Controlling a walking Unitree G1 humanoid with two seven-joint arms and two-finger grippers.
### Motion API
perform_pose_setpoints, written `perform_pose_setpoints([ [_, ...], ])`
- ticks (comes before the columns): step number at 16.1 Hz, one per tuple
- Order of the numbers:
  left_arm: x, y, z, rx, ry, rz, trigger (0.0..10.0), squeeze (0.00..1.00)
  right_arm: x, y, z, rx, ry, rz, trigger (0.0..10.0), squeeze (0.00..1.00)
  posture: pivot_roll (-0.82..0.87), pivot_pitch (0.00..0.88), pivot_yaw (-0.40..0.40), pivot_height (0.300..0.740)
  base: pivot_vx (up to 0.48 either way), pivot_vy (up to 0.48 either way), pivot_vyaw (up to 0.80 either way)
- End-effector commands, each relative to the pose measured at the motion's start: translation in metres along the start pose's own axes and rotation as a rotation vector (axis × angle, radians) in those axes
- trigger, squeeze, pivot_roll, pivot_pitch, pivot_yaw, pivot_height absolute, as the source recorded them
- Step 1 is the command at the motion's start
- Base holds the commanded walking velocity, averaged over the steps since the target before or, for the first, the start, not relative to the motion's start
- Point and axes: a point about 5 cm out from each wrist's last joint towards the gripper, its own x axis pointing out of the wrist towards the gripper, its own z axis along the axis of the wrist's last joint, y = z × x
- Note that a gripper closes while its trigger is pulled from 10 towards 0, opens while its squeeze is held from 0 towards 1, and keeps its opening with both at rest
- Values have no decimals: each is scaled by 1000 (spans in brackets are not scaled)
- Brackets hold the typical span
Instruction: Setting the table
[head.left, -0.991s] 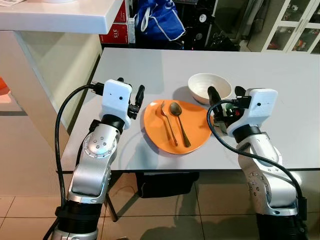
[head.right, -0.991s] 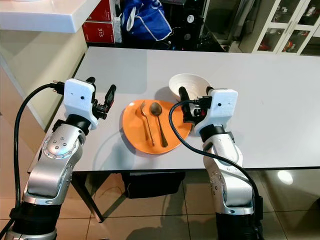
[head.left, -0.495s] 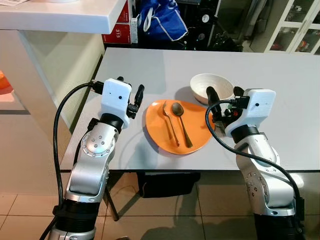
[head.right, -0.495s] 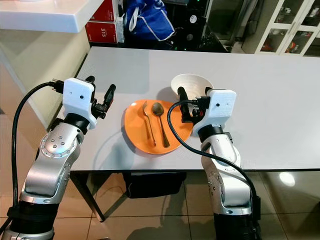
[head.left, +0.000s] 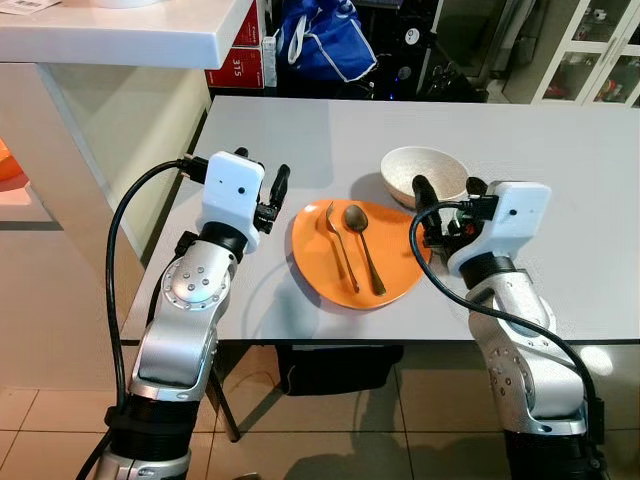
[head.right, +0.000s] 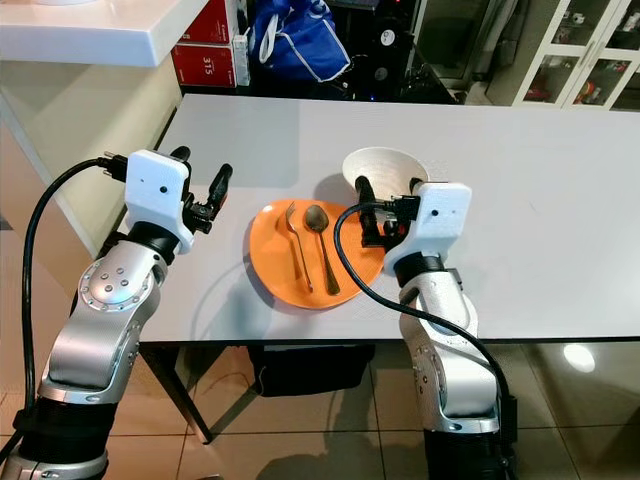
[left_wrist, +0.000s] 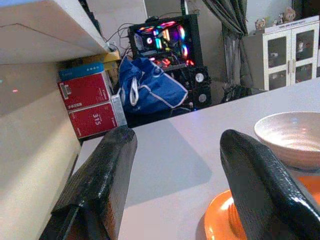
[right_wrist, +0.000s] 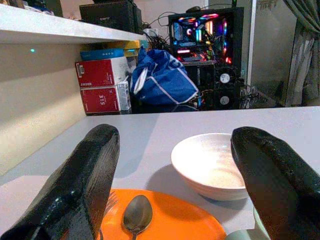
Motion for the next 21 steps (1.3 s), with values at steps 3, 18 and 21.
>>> perform_pose_setpoints([
  [3, -4, 1, 0, -13, 6, -5, 10000, 0, -4, -3, 5, -8, -37, -9, 10000, 0, 20, 0, 9, 740, 0, 0, 0],
  [18, -14, -4, 5, -16, -19, -42, 10000, 0, -19, -3, 10, -3, -91, 43, 10000, 0, 19, 0, 13, 740, 0, 0, 800],
  [21, -14, -4, 5, -16, -17, -42, 10000, 0, -19, -4, 10, -2, -90, 41, 10000, 0, 19, 0, 13, 740, 0, 0, 800],
])
